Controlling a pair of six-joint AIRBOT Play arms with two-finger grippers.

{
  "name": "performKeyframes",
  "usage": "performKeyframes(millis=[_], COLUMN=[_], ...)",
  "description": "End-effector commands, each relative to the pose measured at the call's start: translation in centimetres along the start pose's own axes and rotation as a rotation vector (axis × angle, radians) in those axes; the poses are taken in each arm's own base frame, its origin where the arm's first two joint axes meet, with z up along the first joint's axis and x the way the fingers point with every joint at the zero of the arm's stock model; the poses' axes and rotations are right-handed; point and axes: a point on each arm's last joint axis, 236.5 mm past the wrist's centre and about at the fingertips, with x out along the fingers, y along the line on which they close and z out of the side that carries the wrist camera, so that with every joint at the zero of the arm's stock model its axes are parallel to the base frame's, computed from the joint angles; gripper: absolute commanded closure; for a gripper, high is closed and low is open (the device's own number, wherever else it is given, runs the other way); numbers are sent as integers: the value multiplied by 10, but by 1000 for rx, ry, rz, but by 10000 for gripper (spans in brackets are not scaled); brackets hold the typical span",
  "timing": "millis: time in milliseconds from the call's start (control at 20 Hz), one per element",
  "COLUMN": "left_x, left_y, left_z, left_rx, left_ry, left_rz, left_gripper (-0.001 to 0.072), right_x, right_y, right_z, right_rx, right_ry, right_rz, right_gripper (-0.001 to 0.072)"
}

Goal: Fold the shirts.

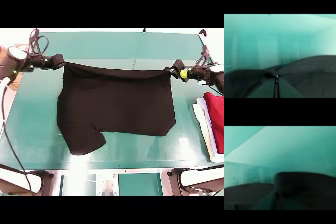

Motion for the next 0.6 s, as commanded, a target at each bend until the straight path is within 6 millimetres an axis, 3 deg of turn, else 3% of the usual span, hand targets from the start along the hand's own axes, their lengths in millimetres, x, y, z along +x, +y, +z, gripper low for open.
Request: performKeyframes(millis=[0, 50, 100, 150, 250, 400, 450, 550], left_x=[9, -2, -19, -38, -81, -139, -151, -160], left_y=[15, 20, 27, 35, 59, 98, 104, 112], left_z=[-2, -2, -4, -6, -24, -95, -118, -162], left_rx=[-32, -66, -106, -126, -240, -358, -392, -435], left_ry=[-3, 31, 80, 127, 241, 521, 592, 660], left_rz=[-17, -34, -57, -77, -106, -63, -43, -6], left_gripper=[162, 97, 94, 94, 95, 101, 179, 186], right_x=[18, 8, -5, -19, -47, -81, -91, -112], right_y=[-12, -15, -18, -24, -40, -56, -59, -65], right_z=[5, 6, 3, -2, -16, -43, -54, -83], right_rx=[58, 71, 80, 81, 131, 178, 182, 179], right_ry=[20, 50, 97, 152, 249, 322, 318, 308], right_rz=[12, 27, 45, 65, 96, 118, 114, 107], right_gripper=[171, 150, 248, 499, 510, 511, 523, 522])
